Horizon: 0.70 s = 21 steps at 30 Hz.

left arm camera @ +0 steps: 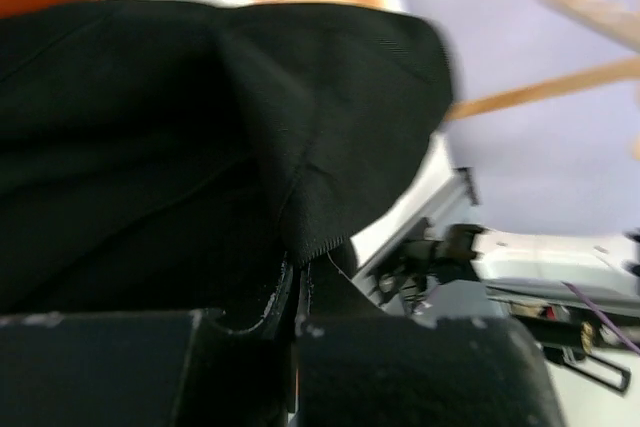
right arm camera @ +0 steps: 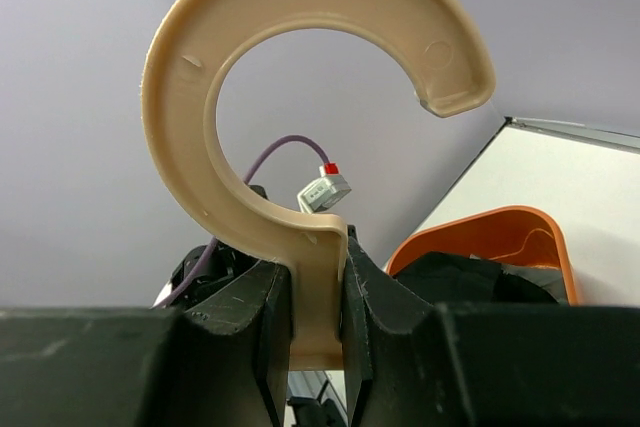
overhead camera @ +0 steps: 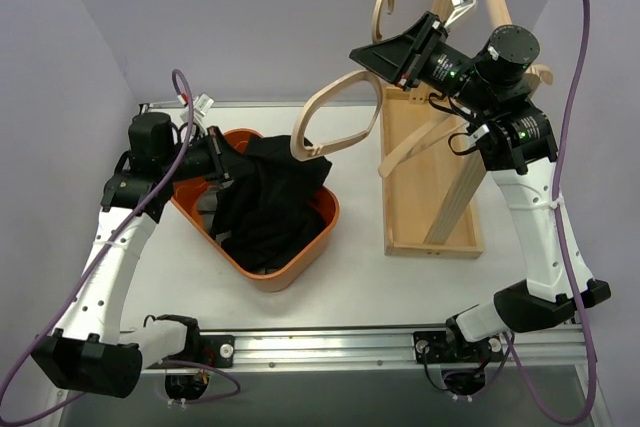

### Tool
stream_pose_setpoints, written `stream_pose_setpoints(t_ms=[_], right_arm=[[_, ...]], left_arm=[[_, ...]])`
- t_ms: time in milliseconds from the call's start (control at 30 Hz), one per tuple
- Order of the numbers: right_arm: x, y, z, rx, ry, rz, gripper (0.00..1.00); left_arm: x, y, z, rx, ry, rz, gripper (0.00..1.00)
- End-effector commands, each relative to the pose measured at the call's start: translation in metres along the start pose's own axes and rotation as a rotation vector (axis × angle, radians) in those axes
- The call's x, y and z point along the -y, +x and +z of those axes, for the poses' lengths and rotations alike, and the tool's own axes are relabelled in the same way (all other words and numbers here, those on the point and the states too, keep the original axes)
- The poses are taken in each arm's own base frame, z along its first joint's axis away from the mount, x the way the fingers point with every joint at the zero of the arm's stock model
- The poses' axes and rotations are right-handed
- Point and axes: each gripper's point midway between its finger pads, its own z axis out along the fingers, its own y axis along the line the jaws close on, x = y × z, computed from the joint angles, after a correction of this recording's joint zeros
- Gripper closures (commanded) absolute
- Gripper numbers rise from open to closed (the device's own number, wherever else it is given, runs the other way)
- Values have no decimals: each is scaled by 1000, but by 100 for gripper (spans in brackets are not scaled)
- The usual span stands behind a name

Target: Remove the skirt from the hanger

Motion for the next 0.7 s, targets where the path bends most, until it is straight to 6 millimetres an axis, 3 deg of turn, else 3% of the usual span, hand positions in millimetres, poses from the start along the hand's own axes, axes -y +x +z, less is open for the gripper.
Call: stream_pose_setpoints(t_ms=[0,33,200,467,600,667], right_arm=[[-27,-11,-15,36,-74,-62,100],[-25,-10,-14,34,-69,-62,100],[-23,-9,-12,30,-67,-46,100],[-15,-4,-9,19,-50,-16,100],[-11,0,-11,11,-32,-8,100],[-4,4,-11,-5,-8,2,100]], left_arm=[[-50,22,-22,-81,-289,2,98],[-68,29,-27,-118,-375,1,98],[-101,33,-28,-192,-520,13,98],[-137,39,23,-285,-594,34,98],[-174,70,57,-436,-667,25,98],[-190,83,63,-506,-702,20,98]])
